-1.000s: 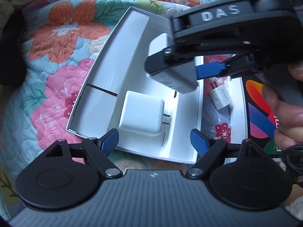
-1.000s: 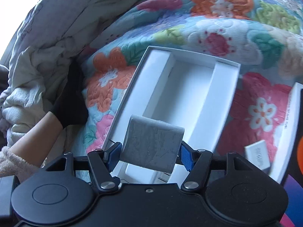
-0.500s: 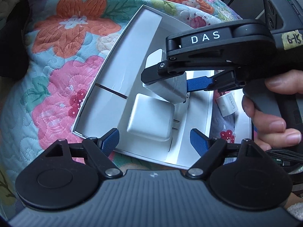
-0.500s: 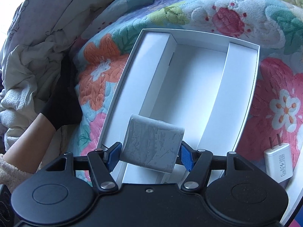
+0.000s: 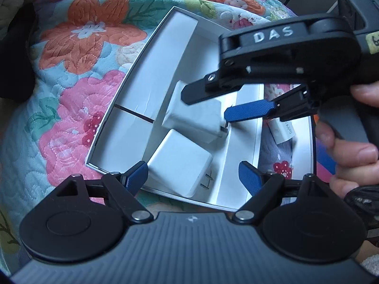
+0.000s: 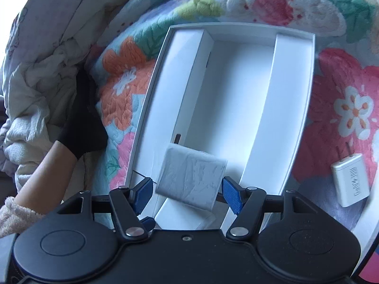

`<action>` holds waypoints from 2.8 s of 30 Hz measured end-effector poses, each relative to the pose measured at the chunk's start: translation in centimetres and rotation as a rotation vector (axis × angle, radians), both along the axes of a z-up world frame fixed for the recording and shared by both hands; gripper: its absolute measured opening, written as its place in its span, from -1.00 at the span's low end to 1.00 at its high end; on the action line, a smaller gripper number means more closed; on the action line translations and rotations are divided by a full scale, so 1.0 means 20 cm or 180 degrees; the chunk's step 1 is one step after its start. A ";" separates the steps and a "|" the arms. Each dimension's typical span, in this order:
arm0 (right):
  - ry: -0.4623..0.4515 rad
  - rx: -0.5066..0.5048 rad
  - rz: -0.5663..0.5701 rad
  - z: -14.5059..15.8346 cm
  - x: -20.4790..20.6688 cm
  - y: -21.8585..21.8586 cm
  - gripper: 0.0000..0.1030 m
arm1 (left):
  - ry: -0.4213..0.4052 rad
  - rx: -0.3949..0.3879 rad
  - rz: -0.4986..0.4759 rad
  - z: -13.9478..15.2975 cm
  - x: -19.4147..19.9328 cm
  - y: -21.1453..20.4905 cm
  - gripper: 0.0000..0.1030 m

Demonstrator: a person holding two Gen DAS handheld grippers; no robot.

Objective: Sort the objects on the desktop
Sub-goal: 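Lower the block into the white tray and open the right gripper, then grasp the small white GaN charger with the right gripper, then place the GaN charger into the white tray and release it, then move both grippers to the edge of the Redmi Pad SE box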

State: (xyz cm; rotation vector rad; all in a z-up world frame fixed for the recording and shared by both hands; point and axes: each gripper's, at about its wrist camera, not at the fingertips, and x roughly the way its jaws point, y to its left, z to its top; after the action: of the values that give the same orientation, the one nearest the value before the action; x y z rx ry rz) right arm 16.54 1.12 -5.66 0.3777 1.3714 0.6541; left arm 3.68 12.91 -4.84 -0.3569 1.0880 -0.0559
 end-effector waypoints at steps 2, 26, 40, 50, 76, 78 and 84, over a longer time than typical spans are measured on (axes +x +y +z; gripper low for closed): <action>-0.0201 0.0041 -0.0101 0.08 0.00 -0.09 0.36 | -0.0057 -0.0032 -0.0053 0.03 0.00 -0.03 0.62; -0.1180 -0.1677 0.0451 -0.09 -0.13 -0.35 -0.29 | -0.0232 0.0050 -0.0327 0.07 -0.04 -0.24 0.63; -0.1551 -0.0874 0.0387 0.15 -0.14 -0.26 -0.25 | -0.0212 -0.0001 -0.0245 0.05 -0.04 -0.15 0.63; -0.1658 -0.0687 0.0924 0.20 -0.10 -0.01 -0.25 | -0.0176 0.0032 -0.0228 0.03 -0.03 -0.09 0.63; -0.1449 -0.0789 0.0763 0.13 -0.07 -0.07 -0.23 | -0.0162 0.0041 -0.0199 0.03 -0.03 -0.10 0.63; -0.1376 -0.0751 0.0611 0.17 -0.10 -0.16 -0.19 | -0.0209 -0.0011 -0.0249 0.05 -0.04 -0.13 0.63; -0.1069 -0.0604 -0.0206 0.23 -0.26 -0.63 0.24 | -0.0337 -0.0202 -0.0523 0.08 -0.08 -0.30 0.63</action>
State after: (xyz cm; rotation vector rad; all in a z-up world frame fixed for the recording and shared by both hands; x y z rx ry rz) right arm 11.40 -11.46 -1.12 0.1505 1.0845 0.5025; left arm 2.11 6.99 -3.24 -0.3172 1.0103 -0.2531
